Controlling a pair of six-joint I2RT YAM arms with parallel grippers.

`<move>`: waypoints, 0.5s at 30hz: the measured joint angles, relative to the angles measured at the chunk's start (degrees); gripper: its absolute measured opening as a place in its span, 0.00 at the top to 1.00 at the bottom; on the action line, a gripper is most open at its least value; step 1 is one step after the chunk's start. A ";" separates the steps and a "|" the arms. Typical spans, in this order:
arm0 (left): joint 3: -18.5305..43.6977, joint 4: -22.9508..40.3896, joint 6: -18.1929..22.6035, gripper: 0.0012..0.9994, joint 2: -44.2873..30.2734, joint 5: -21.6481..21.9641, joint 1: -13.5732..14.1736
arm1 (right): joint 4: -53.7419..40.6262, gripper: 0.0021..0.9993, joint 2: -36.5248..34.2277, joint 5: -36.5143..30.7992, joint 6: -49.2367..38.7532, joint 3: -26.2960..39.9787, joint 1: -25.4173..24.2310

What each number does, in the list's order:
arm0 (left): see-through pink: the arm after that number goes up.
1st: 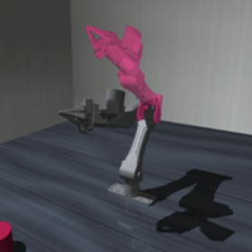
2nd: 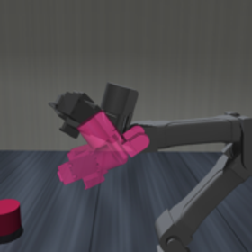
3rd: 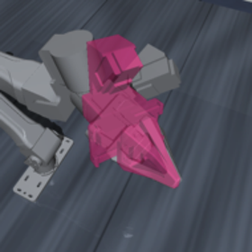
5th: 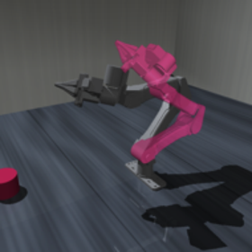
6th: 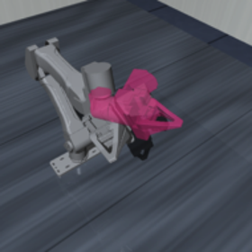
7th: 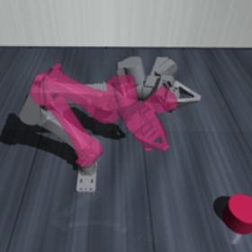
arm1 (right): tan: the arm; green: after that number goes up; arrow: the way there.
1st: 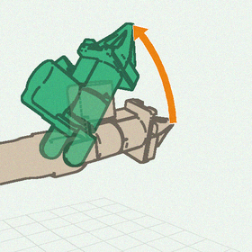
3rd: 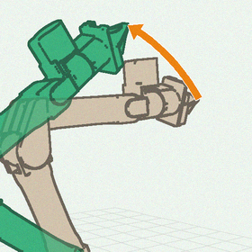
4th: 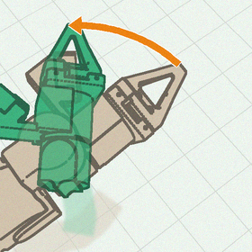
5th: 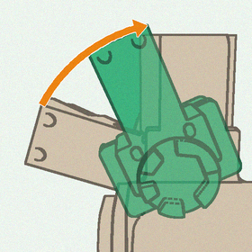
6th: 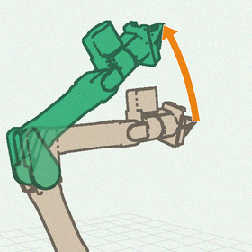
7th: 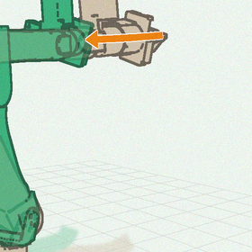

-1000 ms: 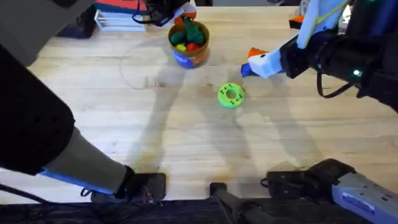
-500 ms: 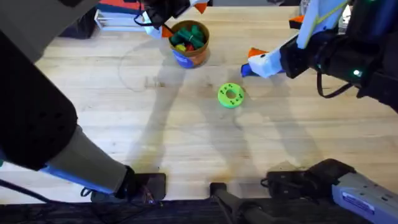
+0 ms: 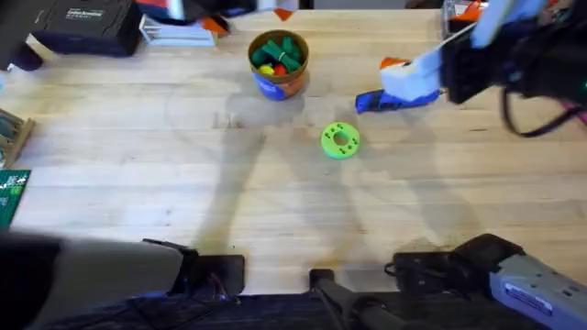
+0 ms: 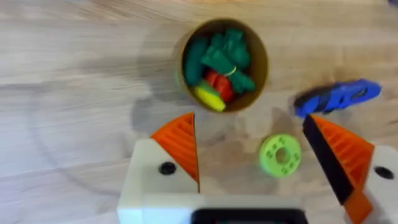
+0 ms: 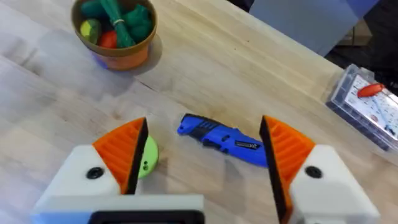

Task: Pick up the gripper from the table and insert it into the empty holder that is missing its gripper. Then pick up a screw, insert it into the mounting hole, and use the screwdriver to tighten it. Finally, clean up the table by picking up the vegetable and placing it into the bucket.

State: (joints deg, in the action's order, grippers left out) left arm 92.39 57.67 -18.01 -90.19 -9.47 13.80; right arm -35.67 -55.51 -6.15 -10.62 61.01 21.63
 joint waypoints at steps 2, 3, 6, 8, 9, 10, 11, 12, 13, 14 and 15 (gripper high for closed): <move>0.75 4.57 5.26 0.00 5.06 1.93 -0.02 | -4.27 0.01 0.28 -0.01 0.88 3.85 0.00; 1.09 6.67 7.69 0.00 7.29 2.53 -0.02 | -6.37 0.01 0.52 0.01 1.62 5.57 0.00; 1.52 13.17 14.68 0.00 13.46 3.77 0.00 | -10.62 0.01 1.53 0.01 4.10 8.83 0.00; 1.52 16.72 17.73 0.00 16.27 4.39 0.00 | -12.18 0.01 2.43 0.01 5.40 9.41 0.00; 1.52 18.19 18.90 0.00 17.36 4.61 0.00 | -12.92 0.01 2.86 0.01 5.92 9.44 0.00; 1.52 19.36 19.90 0.00 18.26 4.75 -0.01 | -13.71 0.01 3.23 0.01 6.35 9.44 0.00; 1.52 20.31 20.68 0.00 18.90 4.84 -0.02 | -14.17 0.01 3.44 0.01 6.76 9.44 0.00; 1.52 21.07 21.28 0.00 19.36 4.87 -0.02 | -14.28 0.01 3.54 0.01 7.24 9.44 0.00; 1.52 21.58 21.71 0.00 19.56 4.92 -0.01 | -14.28 0.01 3.54 0.01 7.72 9.44 0.00; 1.52 22.07 22.15 0.00 19.75 5.02 0.00 | -14.30 0.00 3.54 0.01 8.17 9.44 0.00; 1.52 22.40 22.40 0.00 19.82 5.04 0.00 | -14.32 0.01 3.54 0.01 8.55 9.44 0.00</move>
